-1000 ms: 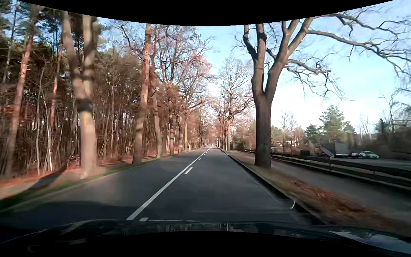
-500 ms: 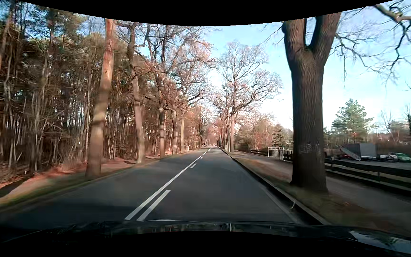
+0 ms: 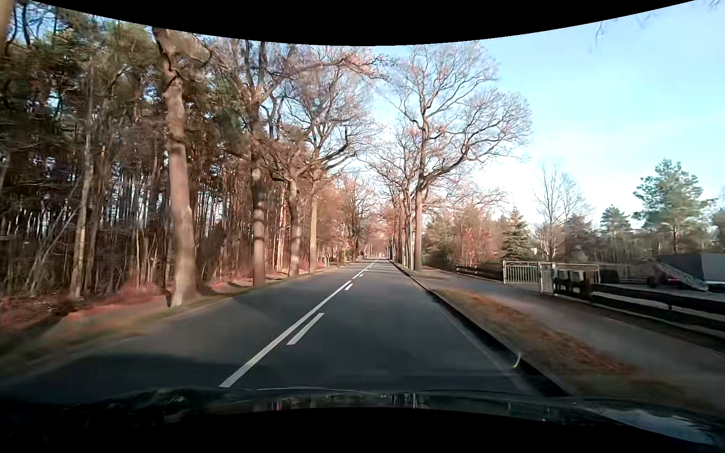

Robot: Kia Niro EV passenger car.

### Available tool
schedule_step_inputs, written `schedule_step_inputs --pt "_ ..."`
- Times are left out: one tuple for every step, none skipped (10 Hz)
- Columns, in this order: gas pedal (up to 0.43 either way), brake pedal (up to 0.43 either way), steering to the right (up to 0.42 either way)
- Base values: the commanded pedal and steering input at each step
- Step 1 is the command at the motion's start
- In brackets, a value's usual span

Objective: Follow the waypoints while adhering to traffic rules and regulations

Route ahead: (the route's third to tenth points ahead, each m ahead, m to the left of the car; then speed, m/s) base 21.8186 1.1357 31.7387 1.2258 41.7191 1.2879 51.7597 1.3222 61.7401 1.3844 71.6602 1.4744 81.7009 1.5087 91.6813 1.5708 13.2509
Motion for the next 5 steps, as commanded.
schedule_step_inputs --pt "0.118 0.0 -0.006" --pt "0.118 0.0 -0.006" --pt "0.118 0.0 -0.006" --pt "0.118 0.0 -0.007" --pt "0.118 0.0 -0.006"
